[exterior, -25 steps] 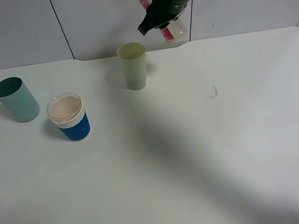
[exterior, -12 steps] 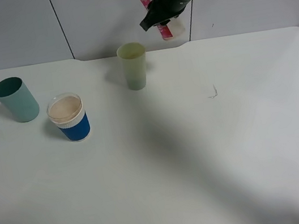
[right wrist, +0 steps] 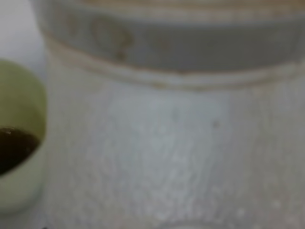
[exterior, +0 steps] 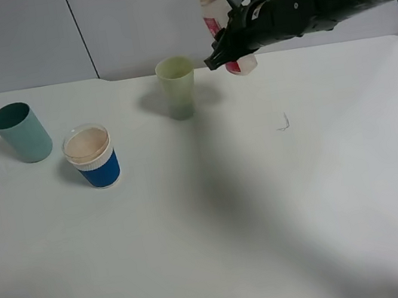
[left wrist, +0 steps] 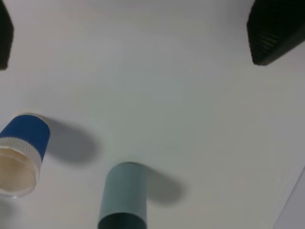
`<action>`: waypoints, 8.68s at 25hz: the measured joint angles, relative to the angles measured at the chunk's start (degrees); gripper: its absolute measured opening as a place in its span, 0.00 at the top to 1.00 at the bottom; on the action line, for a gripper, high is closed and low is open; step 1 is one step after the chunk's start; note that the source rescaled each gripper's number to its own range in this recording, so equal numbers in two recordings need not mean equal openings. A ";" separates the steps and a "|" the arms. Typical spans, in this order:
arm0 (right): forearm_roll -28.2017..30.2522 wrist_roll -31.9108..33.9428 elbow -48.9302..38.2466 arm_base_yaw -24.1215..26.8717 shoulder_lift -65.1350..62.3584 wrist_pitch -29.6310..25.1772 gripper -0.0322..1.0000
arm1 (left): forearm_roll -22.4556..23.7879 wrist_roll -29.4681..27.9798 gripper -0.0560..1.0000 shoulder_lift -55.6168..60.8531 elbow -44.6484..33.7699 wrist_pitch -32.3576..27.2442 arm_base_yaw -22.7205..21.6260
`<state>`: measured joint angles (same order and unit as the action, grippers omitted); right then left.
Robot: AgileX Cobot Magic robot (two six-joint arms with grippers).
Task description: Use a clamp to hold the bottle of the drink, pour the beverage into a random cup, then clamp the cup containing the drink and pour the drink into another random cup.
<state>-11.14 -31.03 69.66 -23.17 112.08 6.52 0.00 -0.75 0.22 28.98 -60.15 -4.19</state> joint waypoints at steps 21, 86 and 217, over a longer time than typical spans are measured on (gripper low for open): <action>-10.24 -2.07 -19.78 0.84 -2.10 31.30 0.97 | 0.00 0.00 0.00 0.00 0.00 0.00 0.00; -9.43 20.92 -27.13 -0.76 12.02 55.54 0.85 | 0.00 0.00 0.00 0.00 0.00 0.00 0.00; 14.65 18.51 -27.44 10.55 -71.12 -23.24 0.02 | 0.00 0.00 0.00 0.00 0.00 0.00 0.00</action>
<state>3.52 -12.51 42.22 -12.62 40.96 -16.72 0.00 -0.75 0.22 28.98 -60.15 -4.19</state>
